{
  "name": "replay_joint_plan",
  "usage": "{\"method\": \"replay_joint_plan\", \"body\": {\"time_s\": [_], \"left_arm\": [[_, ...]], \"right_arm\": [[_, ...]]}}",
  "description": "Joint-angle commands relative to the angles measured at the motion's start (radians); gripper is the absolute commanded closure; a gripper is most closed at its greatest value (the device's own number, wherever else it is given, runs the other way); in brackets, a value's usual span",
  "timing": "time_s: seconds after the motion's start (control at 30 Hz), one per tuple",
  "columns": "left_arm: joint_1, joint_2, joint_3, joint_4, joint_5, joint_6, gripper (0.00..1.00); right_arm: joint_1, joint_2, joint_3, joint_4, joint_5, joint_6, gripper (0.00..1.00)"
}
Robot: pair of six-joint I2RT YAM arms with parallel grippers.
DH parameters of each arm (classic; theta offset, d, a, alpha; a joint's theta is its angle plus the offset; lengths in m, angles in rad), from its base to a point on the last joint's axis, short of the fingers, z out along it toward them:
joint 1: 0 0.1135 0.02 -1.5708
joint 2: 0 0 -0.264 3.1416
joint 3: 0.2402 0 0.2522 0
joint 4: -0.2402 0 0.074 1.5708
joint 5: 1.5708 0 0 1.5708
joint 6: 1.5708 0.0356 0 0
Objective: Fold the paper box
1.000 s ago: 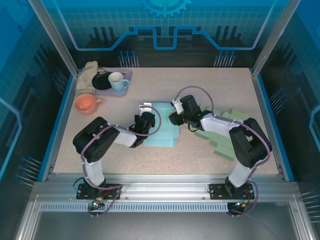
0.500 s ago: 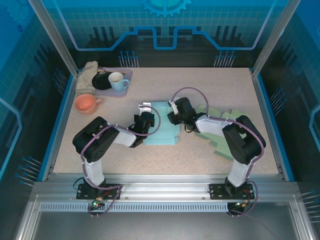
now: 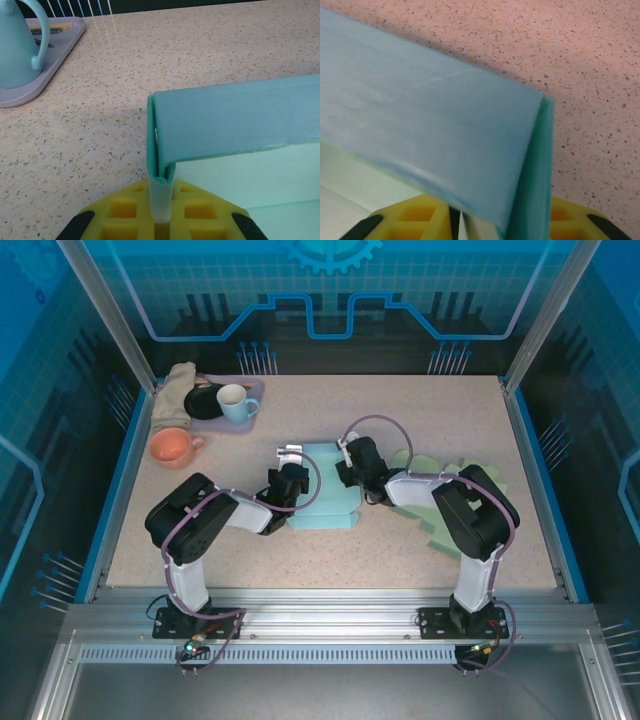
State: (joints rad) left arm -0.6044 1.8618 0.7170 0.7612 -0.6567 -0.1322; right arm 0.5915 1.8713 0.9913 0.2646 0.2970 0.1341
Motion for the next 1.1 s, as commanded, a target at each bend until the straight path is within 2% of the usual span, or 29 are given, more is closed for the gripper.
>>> {"method": "replay_joint_plan", "body": {"time_s": [0.0,0.13,0.3,0.7,0.8,0.93,1.0,1.07], "left_arm": [[0.005,-0.009,-0.017,-0.053,0.025,-0.001,0.97],[0.007,-0.005,-0.004,-0.074,0.013,-0.009,0.97],[0.008,-0.005,0.002,-0.086,0.008,-0.016,0.97],[0.01,-0.002,0.009,-0.096,0.006,-0.019,0.97],[0.01,-0.001,0.009,-0.097,0.006,-0.019,0.97],[0.01,-0.002,0.008,-0.096,0.006,-0.02,0.97],[0.01,-0.001,0.008,-0.094,0.006,-0.02,0.97],[0.01,-0.003,0.008,-0.095,0.006,-0.02,0.97]], "right_arm": [[0.015,0.029,0.011,0.054,0.114,0.018,0.72],[0.033,0.023,-0.015,0.068,0.286,0.054,0.71],[0.037,0.025,0.014,-0.066,0.513,0.165,0.72],[0.096,0.074,0.12,-0.294,0.788,0.312,0.71],[0.112,0.093,0.149,-0.335,0.786,0.348,0.71],[0.122,0.084,0.128,-0.306,0.686,0.39,0.7],[0.124,0.064,0.077,-0.189,0.581,0.351,0.68],[0.114,0.04,0.026,-0.073,0.418,0.311,0.65]]}}
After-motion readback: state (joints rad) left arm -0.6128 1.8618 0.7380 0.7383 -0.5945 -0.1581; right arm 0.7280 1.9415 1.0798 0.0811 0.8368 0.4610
